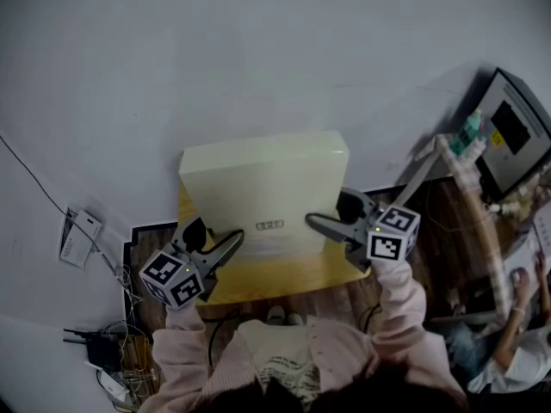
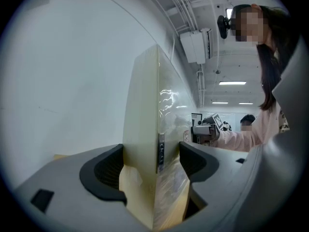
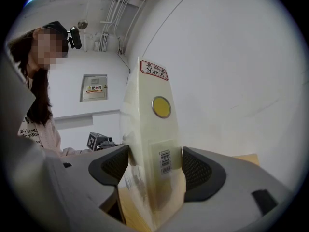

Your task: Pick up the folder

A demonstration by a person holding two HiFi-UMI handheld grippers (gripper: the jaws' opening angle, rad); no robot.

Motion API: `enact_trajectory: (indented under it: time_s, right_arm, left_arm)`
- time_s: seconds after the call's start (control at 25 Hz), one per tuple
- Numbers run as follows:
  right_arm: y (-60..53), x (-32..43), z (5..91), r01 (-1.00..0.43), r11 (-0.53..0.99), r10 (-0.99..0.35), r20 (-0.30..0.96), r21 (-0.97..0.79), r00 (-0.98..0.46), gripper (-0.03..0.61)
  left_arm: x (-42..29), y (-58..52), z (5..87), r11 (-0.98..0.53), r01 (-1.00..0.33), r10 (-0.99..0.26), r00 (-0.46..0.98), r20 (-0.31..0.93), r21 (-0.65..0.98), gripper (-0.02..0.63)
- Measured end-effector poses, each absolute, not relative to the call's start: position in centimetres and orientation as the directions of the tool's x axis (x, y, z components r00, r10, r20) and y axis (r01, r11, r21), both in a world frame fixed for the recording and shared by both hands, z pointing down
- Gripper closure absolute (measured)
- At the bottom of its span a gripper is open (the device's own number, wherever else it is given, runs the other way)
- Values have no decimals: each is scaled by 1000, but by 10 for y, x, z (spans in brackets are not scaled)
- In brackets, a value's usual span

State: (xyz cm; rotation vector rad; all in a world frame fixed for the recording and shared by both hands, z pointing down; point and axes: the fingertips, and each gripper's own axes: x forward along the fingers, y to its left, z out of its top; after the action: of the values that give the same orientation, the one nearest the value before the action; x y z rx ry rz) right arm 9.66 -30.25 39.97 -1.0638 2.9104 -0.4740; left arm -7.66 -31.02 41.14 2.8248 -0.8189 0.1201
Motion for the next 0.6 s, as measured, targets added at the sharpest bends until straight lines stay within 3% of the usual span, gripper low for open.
enact_trajectory:
  time_s: [0.6]
  right_arm:
    - [-288,87,369,-627,741,-632,68,-241,-772,224]
  left_arm:
    - [-87,-291,380,-809,-572,-569,820,65,135,256]
